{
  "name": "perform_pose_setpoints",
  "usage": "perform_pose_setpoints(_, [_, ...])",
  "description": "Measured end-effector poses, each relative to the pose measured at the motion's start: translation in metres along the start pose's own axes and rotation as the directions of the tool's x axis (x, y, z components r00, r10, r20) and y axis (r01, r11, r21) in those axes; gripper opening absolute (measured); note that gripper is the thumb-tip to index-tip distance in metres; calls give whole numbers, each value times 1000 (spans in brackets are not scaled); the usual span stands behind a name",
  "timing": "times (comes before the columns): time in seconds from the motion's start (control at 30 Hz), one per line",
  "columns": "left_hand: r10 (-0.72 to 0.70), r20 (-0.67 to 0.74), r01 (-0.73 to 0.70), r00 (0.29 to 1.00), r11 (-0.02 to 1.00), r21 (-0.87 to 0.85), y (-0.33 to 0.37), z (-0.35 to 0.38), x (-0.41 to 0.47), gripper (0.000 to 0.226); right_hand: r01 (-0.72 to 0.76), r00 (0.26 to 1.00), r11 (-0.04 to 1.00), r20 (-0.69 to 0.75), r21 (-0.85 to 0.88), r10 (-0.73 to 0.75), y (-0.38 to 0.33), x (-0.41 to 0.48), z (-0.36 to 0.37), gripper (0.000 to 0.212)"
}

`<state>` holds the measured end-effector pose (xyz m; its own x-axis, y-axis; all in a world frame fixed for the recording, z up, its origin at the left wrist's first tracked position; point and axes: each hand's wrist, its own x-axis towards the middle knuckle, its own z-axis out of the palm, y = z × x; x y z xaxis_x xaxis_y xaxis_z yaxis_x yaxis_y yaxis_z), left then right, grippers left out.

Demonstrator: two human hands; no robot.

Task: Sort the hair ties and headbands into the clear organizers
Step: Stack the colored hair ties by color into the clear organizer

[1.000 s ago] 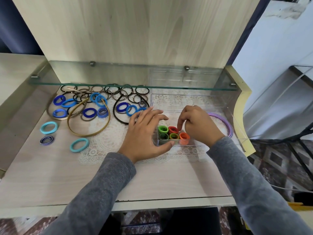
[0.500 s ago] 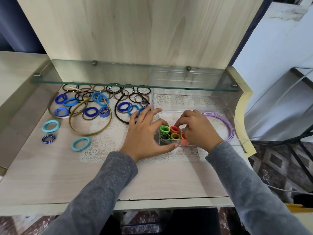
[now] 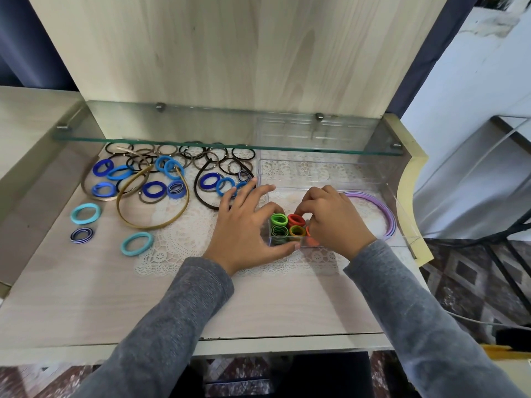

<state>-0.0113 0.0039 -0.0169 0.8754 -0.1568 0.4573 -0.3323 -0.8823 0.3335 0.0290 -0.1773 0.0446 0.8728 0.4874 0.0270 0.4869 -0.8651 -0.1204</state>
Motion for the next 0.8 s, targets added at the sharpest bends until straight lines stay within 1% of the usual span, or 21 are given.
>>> perform_pose_setpoints(0.27, [2, -9, -2, 1000, 1000, 1, 0, 1, 0, 66, -1, 1000, 1000, -4, -18, 1, 0, -1, 0, 38])
perform_pose_setpoints(0.47, [-8, 10, 8, 1000, 1000, 6, 0, 0, 0, 69, -22, 999, 999, -32, 27, 23, 4, -2, 1, 40])
perform_pose_setpoints(0.63, [-4, -5, 4, 1000, 1000, 15, 1, -2, 1, 68, 4, 998, 996, -60, 89, 1, 5, -2, 7, 40])
perform_pose_setpoints(0.8, [0, 2, 0, 1000, 1000, 26, 1, -1, 0, 68, 10, 996, 994, -93, 105, 0, 5, -1, 11, 38])
